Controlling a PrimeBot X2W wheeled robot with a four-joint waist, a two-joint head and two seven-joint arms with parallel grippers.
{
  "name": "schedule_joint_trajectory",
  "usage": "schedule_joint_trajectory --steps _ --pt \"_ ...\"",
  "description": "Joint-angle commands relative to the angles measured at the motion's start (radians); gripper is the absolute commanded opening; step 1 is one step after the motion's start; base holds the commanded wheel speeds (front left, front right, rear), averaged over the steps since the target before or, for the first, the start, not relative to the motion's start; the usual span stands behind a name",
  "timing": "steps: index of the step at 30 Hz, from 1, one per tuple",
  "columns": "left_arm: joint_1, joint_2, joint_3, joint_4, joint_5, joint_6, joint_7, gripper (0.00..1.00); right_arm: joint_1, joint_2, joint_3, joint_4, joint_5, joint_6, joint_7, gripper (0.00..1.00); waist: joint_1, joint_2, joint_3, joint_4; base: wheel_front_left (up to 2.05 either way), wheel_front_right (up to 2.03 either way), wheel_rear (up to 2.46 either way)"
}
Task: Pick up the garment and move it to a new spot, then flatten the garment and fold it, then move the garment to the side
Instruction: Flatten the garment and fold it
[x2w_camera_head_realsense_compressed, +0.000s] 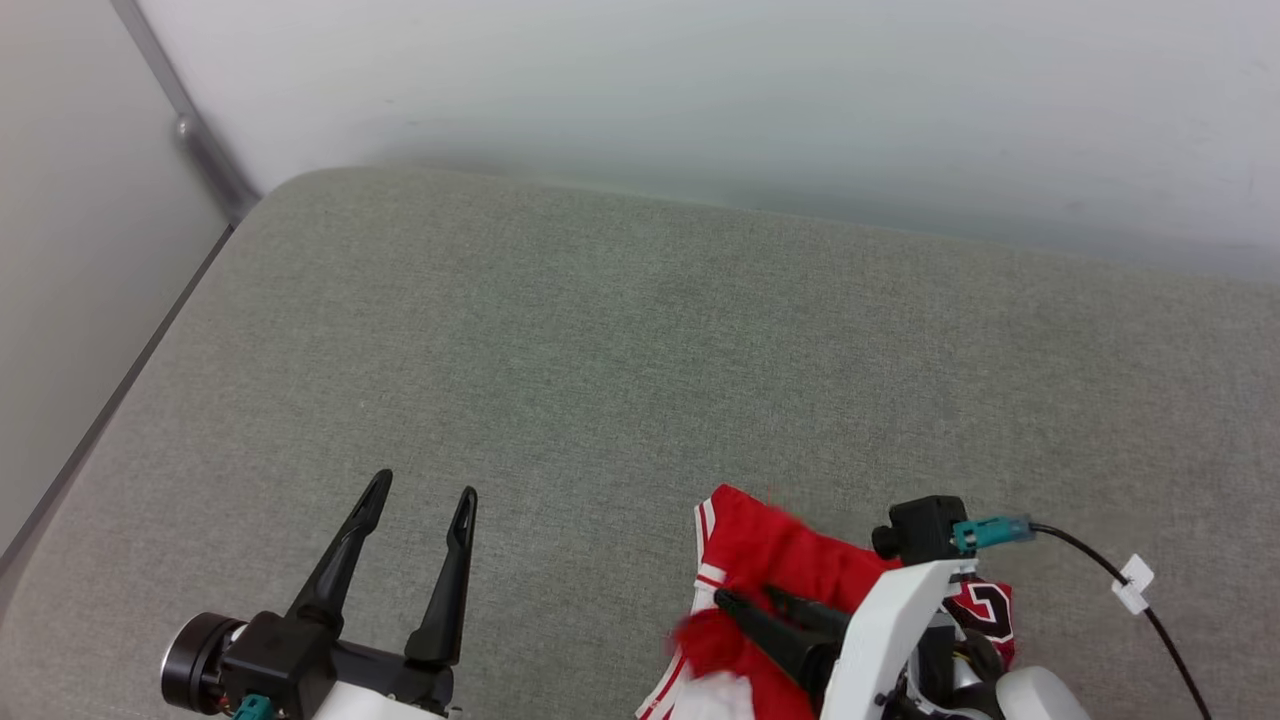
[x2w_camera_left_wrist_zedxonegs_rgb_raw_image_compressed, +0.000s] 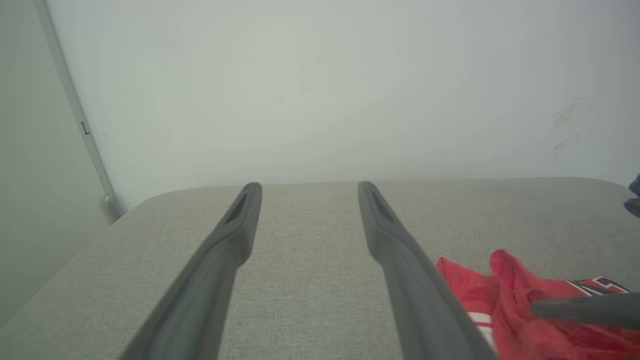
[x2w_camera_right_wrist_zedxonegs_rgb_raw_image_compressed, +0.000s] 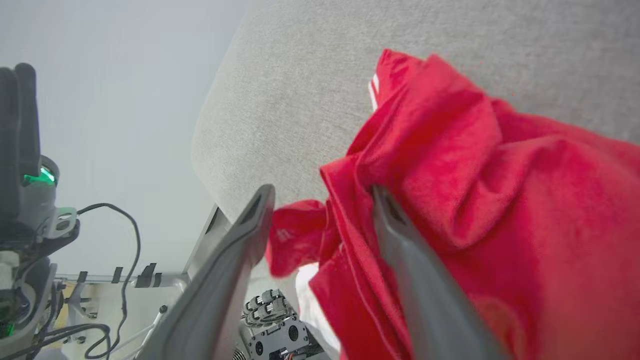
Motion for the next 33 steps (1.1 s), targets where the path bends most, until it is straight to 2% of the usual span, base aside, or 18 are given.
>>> schedule_joint_trajectory --steps 1,5,9,10,15,18,23,24,27,30,33 --pt "-0.007 0.004 0.003 0.0 -0.001 -0.001 -0.002 1.0 -0.017 0.002 0.008 0.001 0.02 0.0 -0.012 1.0 0.0 0.0 0.0 -0.001 0.0 0.0 0.0" --pt "-0.003 0.004 0.009 0.001 0.002 -0.001 -0.002 1.0 -0.041 0.002 0.05 -0.008 0.078 0.0 -0.038 1.0 0.0 0.0 -0.003 -0.008 0.0 0.0 0.0" --pt "-0.002 0.004 0.01 0.0 0.006 -0.001 -0.002 1.0 -0.071 0.001 0.042 -0.019 0.048 0.0 -0.051 1.0 0.0 0.0 -0.01 -0.024 0.0 0.0 0.0" --pt "0.0 0.004 0.011 -0.001 0.007 -0.001 -0.002 1.0 -0.081 0.001 0.033 -0.025 0.026 0.0 -0.053 1.0 0.0 0.0 -0.011 -0.031 0.0 0.0 0.0" --pt "-0.003 0.002 0.011 -0.008 0.008 -0.001 -0.002 1.0 -0.138 -0.005 -0.063 -0.094 -0.252 0.0 -0.052 1.0 0.0 0.0 -0.015 -0.067 0.0 0.0 0.0" --pt "-0.009 -0.001 0.011 -0.011 0.006 -0.001 -0.002 1.0 -0.155 -0.067 -0.103 -0.146 -0.404 0.0 -0.091 1.0 0.0 0.0 -0.014 -0.085 0.0 0.0 0.0" --pt "-0.02 -0.006 0.008 -0.007 0.005 -0.001 -0.002 1.0 -0.135 -0.191 -0.188 -0.199 -0.557 0.0 -0.215 1.0 0.0 0.0 -0.008 -0.111 0.0 0.0 0.0" --pt "-0.02 -0.008 0.007 -0.005 0.003 -0.001 -0.002 1.0 -0.124 -0.216 -0.201 -0.206 -0.579 0.0 -0.246 1.0 0.0 0.0 -0.007 -0.116 0.0 0.0 0.0" --pt "-0.02 -0.009 0.002 0.0 -0.005 -0.001 -0.002 1.0 -0.085 -0.221 -0.275 -0.226 -0.563 0.0 -0.319 1.0 0.0 0.0 -0.003 -0.132 0.0 0.0 0.0" --pt "-0.022 -0.012 0.004 0.001 -0.013 -0.001 -0.002 1.0 -0.032 -0.251 -0.327 -0.267 -0.598 0.0 -0.397 1.0 0.0 0.0 0.0 -0.146 0.0 0.0 0.0" --pt "-0.021 -0.012 0.004 0.005 -0.019 -0.001 -0.002 1.0 0.018 -0.231 -0.386 -0.295 -0.622 0.0 -0.471 1.0 0.0 0.0 0.002 -0.155 0.0 0.0 0.0"
